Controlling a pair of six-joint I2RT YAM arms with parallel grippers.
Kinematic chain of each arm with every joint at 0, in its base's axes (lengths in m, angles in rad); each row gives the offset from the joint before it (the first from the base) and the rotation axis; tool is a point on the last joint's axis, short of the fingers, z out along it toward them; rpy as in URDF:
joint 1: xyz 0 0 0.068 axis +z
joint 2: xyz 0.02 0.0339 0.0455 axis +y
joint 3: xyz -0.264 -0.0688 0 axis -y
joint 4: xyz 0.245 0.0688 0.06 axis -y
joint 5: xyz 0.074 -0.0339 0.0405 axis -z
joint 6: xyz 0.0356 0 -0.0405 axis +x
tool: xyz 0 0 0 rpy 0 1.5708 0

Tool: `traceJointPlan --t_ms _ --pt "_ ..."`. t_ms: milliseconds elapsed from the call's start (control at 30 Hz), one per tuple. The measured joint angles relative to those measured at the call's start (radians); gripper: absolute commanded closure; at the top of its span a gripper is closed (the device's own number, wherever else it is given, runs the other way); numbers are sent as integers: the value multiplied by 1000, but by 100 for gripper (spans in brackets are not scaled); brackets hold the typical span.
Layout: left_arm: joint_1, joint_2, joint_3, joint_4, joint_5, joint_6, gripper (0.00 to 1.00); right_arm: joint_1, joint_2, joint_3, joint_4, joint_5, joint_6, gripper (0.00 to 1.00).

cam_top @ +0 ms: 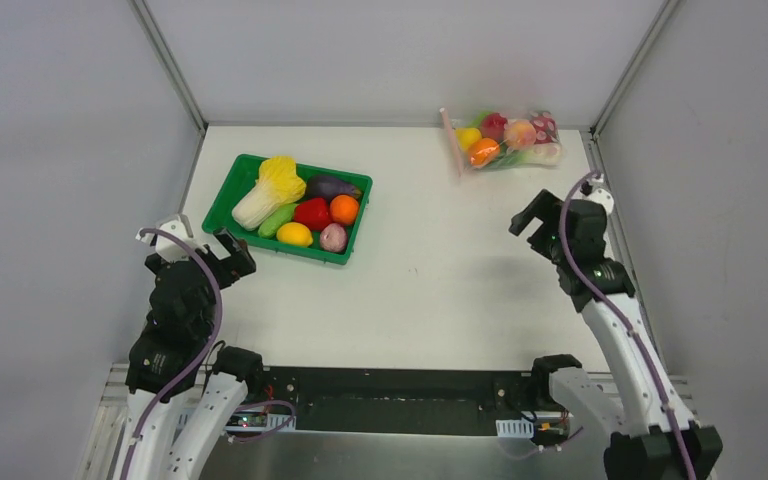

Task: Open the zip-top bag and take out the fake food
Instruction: Move the zipper food storage bag to the center of the board.

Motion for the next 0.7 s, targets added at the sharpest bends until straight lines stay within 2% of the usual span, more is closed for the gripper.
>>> traceJointPlan --t_ms 133,233,433,700 --pt "-6 -19 -40 0 6 -2 1 0 208 66 -26 -42 92 1" --pt "-6 -32 -66 -7 8 -4 1 0 287 112 -8 -84 138 1" --pt "-6 -46 -125 -13 34 -10 1 -16 393 90 185 -164 215 1" --pt "-6 -45 -225 18 113 -21 1 -27 787 286 372 -189 331 1"
